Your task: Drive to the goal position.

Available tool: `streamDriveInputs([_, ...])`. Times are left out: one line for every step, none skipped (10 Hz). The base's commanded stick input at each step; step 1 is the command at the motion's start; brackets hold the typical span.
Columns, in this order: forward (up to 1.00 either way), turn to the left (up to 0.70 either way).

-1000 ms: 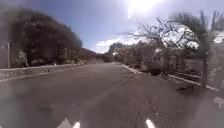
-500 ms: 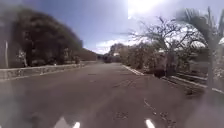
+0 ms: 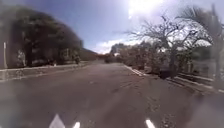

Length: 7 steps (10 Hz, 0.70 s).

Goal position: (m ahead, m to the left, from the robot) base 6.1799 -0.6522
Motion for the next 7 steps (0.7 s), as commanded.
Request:
streamDriveInputs([0.5, 0.0])
streamDriveInputs([0.5, 0.0])
streamDriveInputs([0.5, 0.0])
streamDriveInputs([0.5, 0.0])
streamDriveInputs([0.5, 0.0])
streamDriveInputs([0.5, 0.0])
streamDriveInputs([0.5, 0.0])
